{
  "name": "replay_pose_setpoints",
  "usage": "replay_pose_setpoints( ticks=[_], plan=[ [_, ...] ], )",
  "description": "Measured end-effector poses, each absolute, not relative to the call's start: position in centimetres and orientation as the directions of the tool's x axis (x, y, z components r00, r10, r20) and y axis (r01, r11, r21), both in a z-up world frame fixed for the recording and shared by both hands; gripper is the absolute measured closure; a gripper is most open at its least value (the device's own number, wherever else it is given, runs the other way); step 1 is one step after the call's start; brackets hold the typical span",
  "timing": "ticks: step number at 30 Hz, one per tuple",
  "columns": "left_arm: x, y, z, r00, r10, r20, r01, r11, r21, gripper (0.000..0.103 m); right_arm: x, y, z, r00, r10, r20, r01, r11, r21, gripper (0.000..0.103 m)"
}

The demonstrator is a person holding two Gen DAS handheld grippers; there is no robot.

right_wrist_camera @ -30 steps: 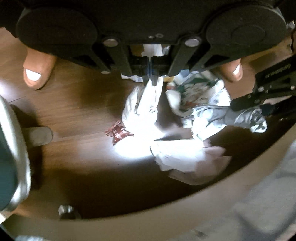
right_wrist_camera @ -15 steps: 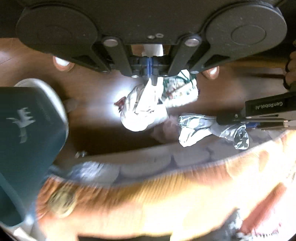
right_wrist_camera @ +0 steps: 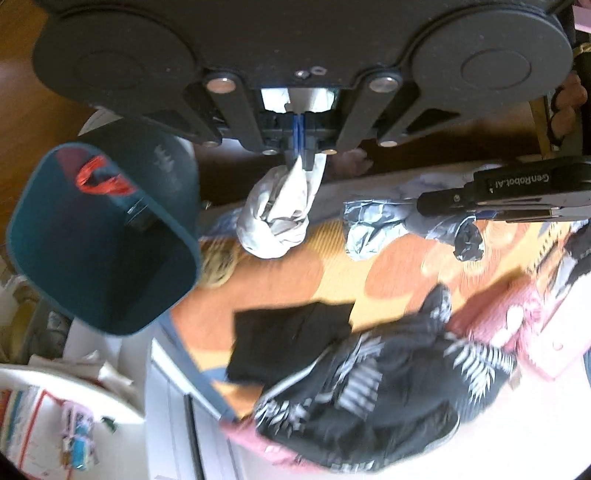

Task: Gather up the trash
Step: 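Carry the wrapper and tissue up to the teal bin with both grippers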

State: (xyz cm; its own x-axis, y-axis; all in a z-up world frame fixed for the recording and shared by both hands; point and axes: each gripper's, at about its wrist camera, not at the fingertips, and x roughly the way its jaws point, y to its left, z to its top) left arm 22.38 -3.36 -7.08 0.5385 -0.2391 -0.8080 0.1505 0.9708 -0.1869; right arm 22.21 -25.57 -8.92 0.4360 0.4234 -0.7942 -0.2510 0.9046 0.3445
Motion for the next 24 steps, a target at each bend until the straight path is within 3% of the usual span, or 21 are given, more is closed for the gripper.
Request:
replay_pose_setpoints(
  ticks=[12, 24],
  plan=[
    [27.1, -15.1, -3.3, 0.568, -0.315, -0.761, 0.285, 0.942, -0.177, 0.070, 25.1, -35.9, -6.8, 0.556, 0.335, -0.760, -0.163, 0.941, 0.296, 0.101],
    [32.3, -24.4, -8.8, 0.456, -0.288, -0.842, 0.365, 0.924, -0.119, 0.070, 30.4, -42.4, -12.2, 0.526, 0.275, -0.805, -0.018, 0.950, 0.313, 0.101]
  ],
)
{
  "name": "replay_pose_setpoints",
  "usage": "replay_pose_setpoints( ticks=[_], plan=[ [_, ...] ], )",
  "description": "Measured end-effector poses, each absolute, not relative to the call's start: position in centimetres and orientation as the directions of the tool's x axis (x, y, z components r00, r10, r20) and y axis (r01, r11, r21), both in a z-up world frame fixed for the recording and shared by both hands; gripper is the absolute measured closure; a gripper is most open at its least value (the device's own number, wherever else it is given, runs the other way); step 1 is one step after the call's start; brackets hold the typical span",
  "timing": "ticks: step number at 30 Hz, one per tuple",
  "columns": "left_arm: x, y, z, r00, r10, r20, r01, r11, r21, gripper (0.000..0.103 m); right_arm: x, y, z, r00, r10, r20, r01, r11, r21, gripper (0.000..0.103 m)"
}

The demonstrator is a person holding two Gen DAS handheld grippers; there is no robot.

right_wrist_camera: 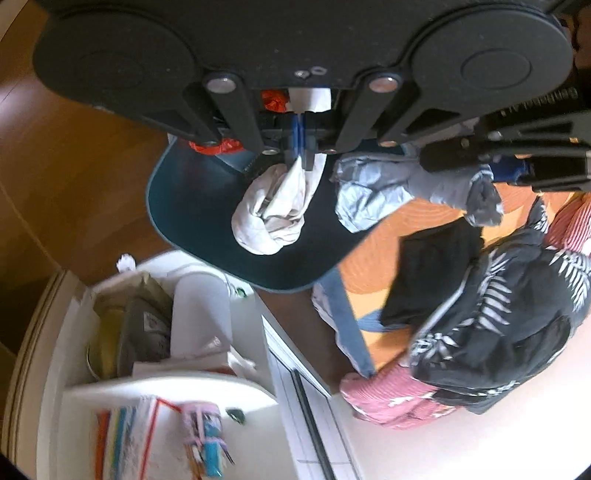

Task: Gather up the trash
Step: 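Carry the wrapper and tissue up to the teal bin with both grippers, then open both grippers inside the teal bin, releasing wrapper and tissue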

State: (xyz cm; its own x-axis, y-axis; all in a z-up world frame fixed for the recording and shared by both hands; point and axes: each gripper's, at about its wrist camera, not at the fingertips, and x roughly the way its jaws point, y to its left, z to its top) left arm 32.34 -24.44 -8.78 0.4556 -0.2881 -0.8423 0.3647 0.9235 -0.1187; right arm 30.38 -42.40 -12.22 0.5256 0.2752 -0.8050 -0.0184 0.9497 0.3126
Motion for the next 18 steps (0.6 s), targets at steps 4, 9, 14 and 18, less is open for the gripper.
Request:
replay_pose_setpoints(
  ticks=[4, 9, 14, 18],
  plan=[
    [34.0, -26.6, -10.8, 0.423, -0.252, -0.870, 0.391, 0.917, -0.076, 0.070, 31.4, -42.8, -15.0, 0.480, 0.252, -0.840, 0.012, 0.956, 0.294, 0.101],
    [35.5, -28.9, -13.5, 0.378, -0.211, -0.902, 0.429, 0.903, -0.032, 0.070, 31.9, -43.1, -17.8, 0.434, 0.257, -0.864, 0.043, 0.952, 0.304, 0.100],
    [36.4, -30.1, -16.1, 0.338, -0.182, -0.923, 0.441, 0.897, -0.016, 0.069, 32.1, -43.2, -19.5, 0.398, 0.250, -0.883, 0.066, 0.952, 0.299, 0.095],
    [36.9, -30.5, -17.2, 0.319, -0.171, -0.932, 0.440, 0.898, -0.014, 0.069, 32.2, -43.3, -20.2, 0.378, 0.252, -0.891, 0.071, 0.951, 0.299, 0.090]
  ],
)
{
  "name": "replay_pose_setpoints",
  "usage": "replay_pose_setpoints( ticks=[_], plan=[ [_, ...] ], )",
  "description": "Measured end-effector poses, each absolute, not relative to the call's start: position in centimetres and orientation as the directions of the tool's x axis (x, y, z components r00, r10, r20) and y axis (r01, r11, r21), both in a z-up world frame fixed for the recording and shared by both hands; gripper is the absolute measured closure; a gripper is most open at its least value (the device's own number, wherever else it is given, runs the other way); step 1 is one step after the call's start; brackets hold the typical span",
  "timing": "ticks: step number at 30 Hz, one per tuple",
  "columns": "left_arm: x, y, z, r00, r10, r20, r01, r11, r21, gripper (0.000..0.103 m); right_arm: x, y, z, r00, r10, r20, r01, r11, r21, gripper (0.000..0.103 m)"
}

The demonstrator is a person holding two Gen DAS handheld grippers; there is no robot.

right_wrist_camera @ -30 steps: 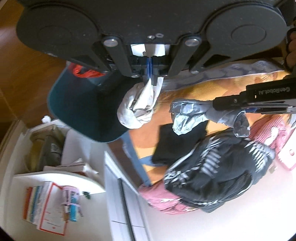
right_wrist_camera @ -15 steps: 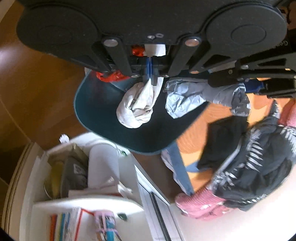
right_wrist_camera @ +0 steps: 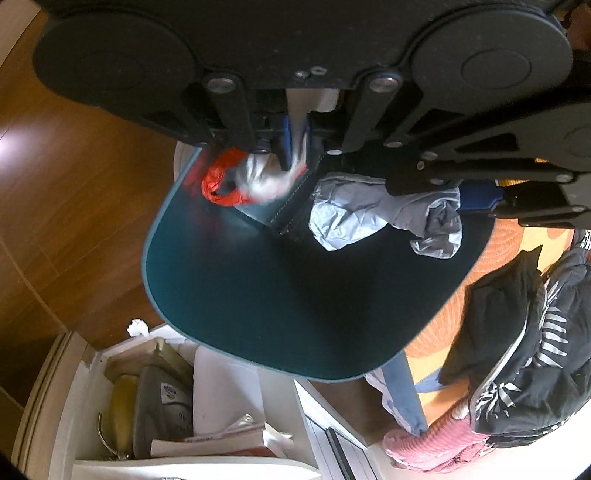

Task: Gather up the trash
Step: 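Open both grippers inside the teal bin, releasing wrapper and tissue, then move both grippers back under the bed toward the remaining trash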

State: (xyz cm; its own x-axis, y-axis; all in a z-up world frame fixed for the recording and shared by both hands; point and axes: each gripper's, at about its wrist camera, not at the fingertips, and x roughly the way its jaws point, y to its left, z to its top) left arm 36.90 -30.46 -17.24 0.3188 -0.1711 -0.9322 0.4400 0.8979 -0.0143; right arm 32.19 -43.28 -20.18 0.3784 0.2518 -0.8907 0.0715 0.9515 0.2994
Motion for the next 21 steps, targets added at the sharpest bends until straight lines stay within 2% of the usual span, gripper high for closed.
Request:
replay_pose_setpoints(
  ticks=[4, 7, 8, 13, 21],
  plan=[
    [37.1, -30.3, -17.9, 0.304, -0.170, -0.937, 0.432, 0.902, -0.024, 0.067, 31.9, -43.5, -20.2, 0.383, 0.258, -0.887, 0.069, 0.949, 0.306, 0.088],
    [37.3, -30.1, -18.0, 0.288, -0.171, -0.942, 0.409, 0.911, -0.041, 0.064, 31.5, -43.7, -19.9, 0.393, 0.259, -0.882, 0.071, 0.948, 0.310, 0.083],
    [37.3, -30.0, -18.0, 0.287, -0.175, -0.942, 0.406, 0.913, -0.046, 0.062, 31.4, -43.8, -19.8, 0.396, 0.260, -0.881, 0.072, 0.947, 0.312, 0.079],
    [37.1, -29.2, -17.3, 0.304, -0.194, -0.933, 0.390, 0.919, -0.064, 0.046, 30.7, -44.4, -18.9, 0.418, 0.277, -0.865, 0.080, 0.938, 0.339, 0.077],
    [35.5, -27.7, -14.7, 0.352, -0.226, -0.909, 0.388, 0.918, -0.078, 0.045, 29.4, -44.7, -16.7, 0.465, 0.304, -0.831, 0.059, 0.926, 0.372, 0.069]
  ],
)
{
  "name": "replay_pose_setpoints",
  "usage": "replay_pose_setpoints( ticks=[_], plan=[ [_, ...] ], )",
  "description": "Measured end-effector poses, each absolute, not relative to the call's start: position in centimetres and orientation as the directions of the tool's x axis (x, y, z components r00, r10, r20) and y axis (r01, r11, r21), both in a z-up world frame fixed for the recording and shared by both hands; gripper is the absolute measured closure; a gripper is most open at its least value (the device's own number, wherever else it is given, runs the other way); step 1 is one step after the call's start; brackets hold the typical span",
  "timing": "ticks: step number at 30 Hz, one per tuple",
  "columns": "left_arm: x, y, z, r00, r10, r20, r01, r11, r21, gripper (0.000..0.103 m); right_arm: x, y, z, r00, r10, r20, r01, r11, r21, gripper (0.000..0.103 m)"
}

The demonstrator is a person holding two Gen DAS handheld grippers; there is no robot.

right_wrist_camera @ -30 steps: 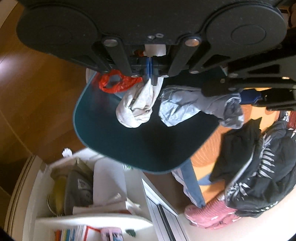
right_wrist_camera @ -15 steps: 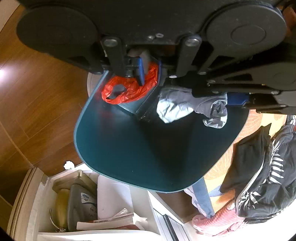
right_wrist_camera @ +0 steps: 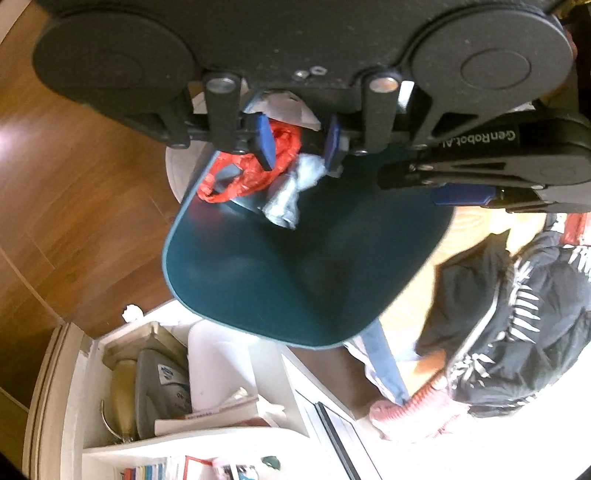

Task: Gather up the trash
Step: 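Move both grippers back under the bed toward the remaining trash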

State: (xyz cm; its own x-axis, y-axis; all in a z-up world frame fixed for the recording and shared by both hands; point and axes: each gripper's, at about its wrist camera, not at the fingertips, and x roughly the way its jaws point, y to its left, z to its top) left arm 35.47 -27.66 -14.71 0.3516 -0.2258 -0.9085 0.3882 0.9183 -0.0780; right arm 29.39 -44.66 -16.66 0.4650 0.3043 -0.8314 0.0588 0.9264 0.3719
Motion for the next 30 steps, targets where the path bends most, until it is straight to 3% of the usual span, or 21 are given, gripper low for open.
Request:
replay_pose_setpoints(
  ticks=[10, 18, 30],
  plan=[
    [32.5, -23.6, -10.1, 0.429, -0.249, -0.868, 0.370, 0.925, -0.083, 0.045, 27.5, -42.2, -12.5, 0.523, 0.346, -0.779, -0.011, 0.917, 0.400, 0.064],
    [28.9, -18.2, -6.0, 0.499, -0.277, -0.821, 0.341, 0.934, -0.107, 0.039, 25.6, -38.3, -8.6, 0.540, 0.399, -0.741, -0.129, 0.909, 0.396, 0.063],
    [22.8, -7.8, -3.7, 0.582, -0.253, -0.773, 0.255, 0.959, -0.121, 0.020, 22.7, -30.5, -5.9, 0.492, 0.500, -0.713, -0.312, 0.866, 0.392, 0.059]
  ],
)
